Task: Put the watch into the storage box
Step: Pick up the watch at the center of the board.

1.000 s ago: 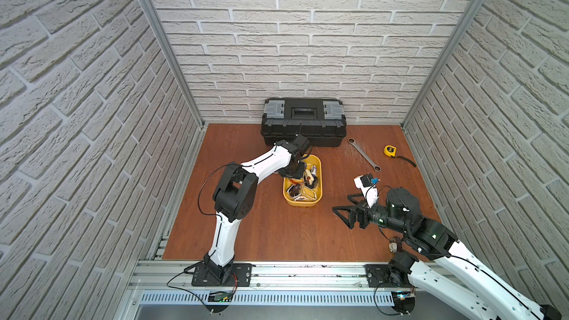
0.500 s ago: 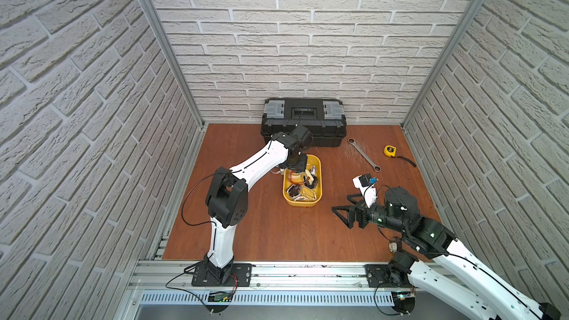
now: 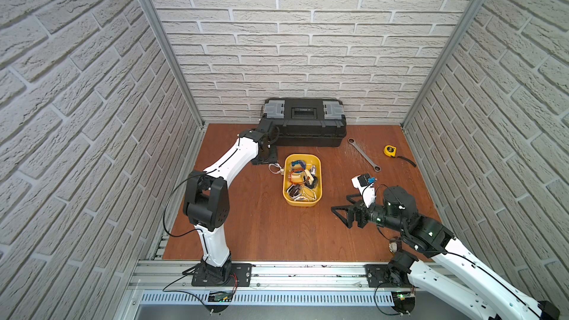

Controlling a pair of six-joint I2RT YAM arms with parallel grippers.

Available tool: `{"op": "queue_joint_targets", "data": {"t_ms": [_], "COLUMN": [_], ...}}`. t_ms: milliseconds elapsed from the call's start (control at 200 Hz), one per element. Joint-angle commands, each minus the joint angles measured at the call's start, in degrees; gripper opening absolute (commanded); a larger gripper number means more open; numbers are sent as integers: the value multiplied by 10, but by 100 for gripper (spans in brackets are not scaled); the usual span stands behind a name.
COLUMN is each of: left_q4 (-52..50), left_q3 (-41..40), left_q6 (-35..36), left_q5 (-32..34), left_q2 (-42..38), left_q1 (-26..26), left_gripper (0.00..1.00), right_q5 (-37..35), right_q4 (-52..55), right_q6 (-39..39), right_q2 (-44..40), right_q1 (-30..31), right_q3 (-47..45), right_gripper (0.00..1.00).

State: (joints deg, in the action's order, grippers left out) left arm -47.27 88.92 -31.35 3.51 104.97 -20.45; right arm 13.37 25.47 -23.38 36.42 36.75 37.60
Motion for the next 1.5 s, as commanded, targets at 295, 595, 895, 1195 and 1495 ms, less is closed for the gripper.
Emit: {"op": "queue_joint_targets", "data": {"t_ms": [295, 595, 895, 1195, 1495], "left_q4": [87, 90, 95, 80, 59], "left_q3": [-16, 15, 34, 65, 62], "left_q6": [-8, 16, 26, 38, 55], "left_q5": [-66, -48, -35, -16, 21], "left_q2": [62, 129, 164, 202, 199], "left_q1": [37, 35, 31, 24, 23], "left_gripper": [54, 52, 50, 30, 6], "right_q5": [6, 16, 48, 32, 50], "right_q4": [-30, -32, -46, -65, -91], "right_q6": [3, 3, 11, 35, 61], "right_q2": [15, 21, 57, 128, 263], "right_q1": [1, 1, 2, 10, 25], "right_q3": [9, 7, 16, 61, 146], "right_gripper": [100, 100, 100, 100, 100]}}
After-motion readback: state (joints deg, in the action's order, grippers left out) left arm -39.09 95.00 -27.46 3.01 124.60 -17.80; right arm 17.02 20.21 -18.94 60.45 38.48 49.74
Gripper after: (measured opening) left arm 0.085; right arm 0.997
